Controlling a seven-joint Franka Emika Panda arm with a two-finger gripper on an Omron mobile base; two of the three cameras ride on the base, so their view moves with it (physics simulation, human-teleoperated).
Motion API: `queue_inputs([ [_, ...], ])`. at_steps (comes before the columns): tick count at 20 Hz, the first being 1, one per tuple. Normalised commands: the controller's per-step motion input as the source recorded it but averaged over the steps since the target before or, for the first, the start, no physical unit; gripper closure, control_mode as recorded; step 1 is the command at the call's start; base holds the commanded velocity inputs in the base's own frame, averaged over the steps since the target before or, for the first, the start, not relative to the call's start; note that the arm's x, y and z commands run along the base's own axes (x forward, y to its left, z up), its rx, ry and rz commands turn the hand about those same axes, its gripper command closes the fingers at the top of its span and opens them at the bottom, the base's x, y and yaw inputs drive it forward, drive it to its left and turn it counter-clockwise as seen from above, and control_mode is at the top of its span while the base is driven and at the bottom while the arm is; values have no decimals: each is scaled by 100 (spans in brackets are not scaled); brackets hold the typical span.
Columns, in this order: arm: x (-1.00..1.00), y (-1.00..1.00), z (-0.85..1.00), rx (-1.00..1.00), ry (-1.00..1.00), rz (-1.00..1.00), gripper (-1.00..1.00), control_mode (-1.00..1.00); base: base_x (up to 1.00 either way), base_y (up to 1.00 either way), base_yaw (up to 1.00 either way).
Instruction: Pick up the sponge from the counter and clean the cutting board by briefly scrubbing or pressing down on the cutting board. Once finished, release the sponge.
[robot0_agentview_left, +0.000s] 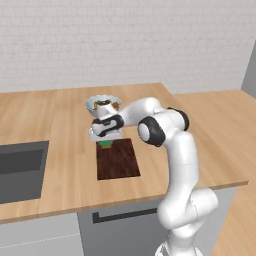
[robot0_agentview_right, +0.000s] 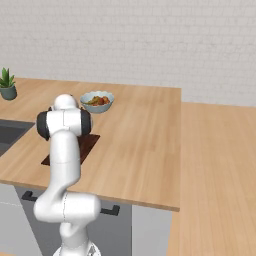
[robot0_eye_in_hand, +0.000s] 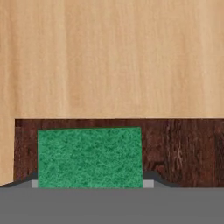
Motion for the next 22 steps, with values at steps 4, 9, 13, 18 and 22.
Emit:
queue_inputs([
  [4, -16, -57, -34, 0, 0, 0, 100, -100, 0, 0, 0],
  [9, -12, -63, -39, 0, 0, 0, 100, -100, 0, 0, 0],
  [13, -12, -68, -40, 0, 0, 0, 100, -100, 0, 0, 0],
  [18, -17, -72, -40, 0, 0, 0, 100, -100, 0, 0, 0],
  [22, -15, -72, -46, 0, 0, -1, 100, -100, 0, 0, 0],
])
